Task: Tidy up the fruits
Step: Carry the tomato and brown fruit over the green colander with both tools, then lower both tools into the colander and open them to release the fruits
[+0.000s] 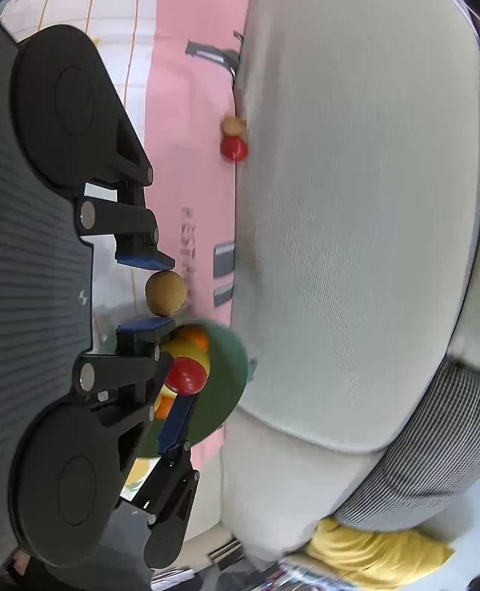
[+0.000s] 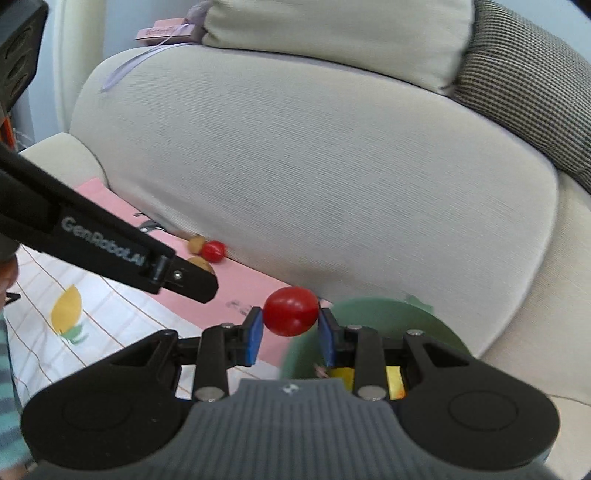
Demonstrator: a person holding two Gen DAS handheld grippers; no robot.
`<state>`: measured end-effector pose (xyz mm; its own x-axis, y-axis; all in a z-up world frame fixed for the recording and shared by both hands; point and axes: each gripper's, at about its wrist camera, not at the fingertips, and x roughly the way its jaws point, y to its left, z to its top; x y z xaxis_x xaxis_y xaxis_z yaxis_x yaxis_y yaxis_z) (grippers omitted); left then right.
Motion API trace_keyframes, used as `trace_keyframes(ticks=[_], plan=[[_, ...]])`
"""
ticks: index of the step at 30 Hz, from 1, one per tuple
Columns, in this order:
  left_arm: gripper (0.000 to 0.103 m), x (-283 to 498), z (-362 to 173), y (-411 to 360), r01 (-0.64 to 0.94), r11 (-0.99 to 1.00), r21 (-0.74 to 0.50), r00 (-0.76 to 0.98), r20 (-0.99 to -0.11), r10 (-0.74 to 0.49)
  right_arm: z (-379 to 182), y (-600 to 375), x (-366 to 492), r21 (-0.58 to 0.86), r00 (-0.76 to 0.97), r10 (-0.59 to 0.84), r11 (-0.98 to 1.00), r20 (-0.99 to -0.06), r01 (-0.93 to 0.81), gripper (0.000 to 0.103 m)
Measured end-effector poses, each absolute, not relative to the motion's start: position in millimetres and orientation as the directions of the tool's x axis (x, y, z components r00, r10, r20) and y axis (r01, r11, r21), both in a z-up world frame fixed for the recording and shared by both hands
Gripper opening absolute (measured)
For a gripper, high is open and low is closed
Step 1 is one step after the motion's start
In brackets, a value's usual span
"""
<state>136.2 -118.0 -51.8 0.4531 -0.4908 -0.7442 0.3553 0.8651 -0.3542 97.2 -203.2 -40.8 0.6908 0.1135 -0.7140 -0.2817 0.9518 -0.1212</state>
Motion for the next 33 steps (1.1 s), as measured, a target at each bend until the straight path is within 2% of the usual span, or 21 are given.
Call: trace_keyframes(ticks=[16,33], plan=[[0.030,133,-59,-201,0.486,0.800,-0.351,0.356,-0.756,-0.549,-45,-268,83,-0.192,0.650,0.009,0.952,-0.760,-0.238,0.029],[0.031,153,-89,-240,0.529,0.791,-0.307,0.299,-0.805,-0.512,-79,-294,112,-0.205,0.577,-0.031,0.949,-0.816,-0.239,0.029]])
